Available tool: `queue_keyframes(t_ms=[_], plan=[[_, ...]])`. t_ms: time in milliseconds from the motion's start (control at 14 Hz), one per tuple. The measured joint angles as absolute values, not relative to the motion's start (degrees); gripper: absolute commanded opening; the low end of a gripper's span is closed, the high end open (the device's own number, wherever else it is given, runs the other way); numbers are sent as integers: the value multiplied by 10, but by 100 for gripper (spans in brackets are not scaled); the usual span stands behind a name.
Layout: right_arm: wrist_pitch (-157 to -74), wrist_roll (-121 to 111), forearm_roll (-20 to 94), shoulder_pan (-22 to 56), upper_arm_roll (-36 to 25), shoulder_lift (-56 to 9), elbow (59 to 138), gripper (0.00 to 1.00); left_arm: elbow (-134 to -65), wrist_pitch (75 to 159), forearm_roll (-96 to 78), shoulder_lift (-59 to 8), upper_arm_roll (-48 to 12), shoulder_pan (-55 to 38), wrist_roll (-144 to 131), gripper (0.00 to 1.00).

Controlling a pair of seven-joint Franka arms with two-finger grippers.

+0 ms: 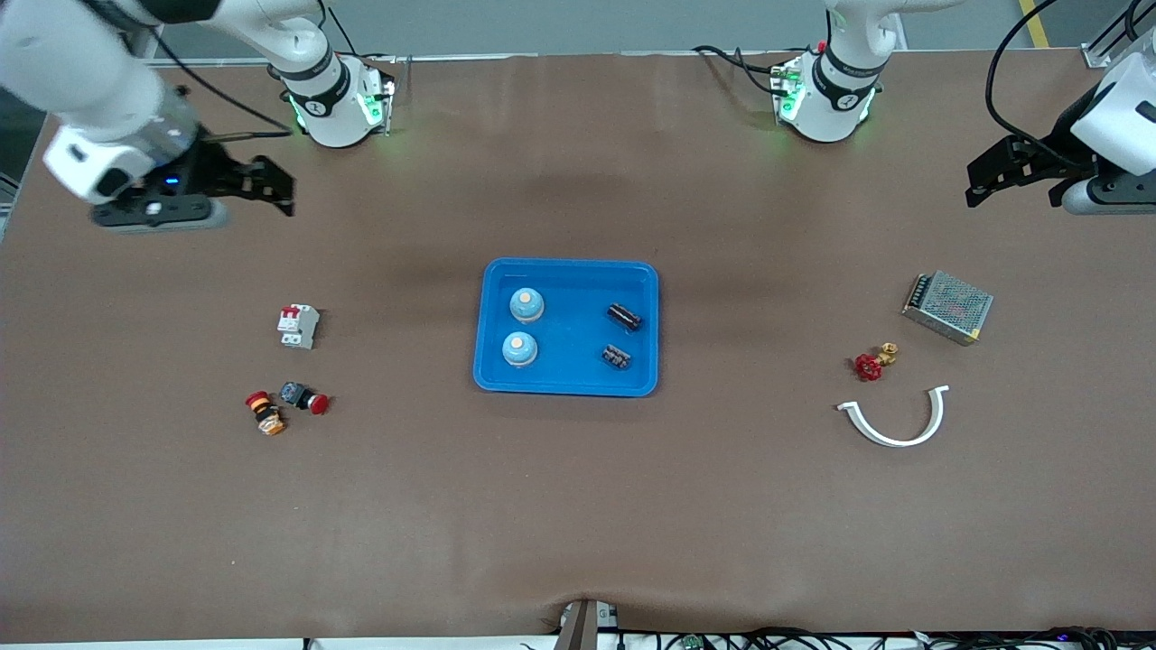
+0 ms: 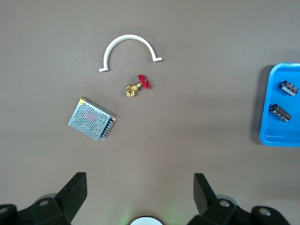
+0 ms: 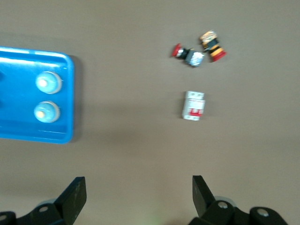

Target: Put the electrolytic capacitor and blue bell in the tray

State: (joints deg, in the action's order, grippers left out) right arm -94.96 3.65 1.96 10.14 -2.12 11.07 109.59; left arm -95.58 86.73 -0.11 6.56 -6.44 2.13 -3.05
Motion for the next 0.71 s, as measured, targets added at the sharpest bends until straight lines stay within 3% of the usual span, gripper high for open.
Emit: queue_keyframes(t_ms=[285, 712], plan=[[-952, -38, 14, 22, -45, 98, 1058, 100, -956, 867, -1, 66, -65, 21, -30, 100], [-961, -38, -8, -5, -45, -20, 919, 100, -956, 867, -1, 66, -65, 21, -30, 100]])
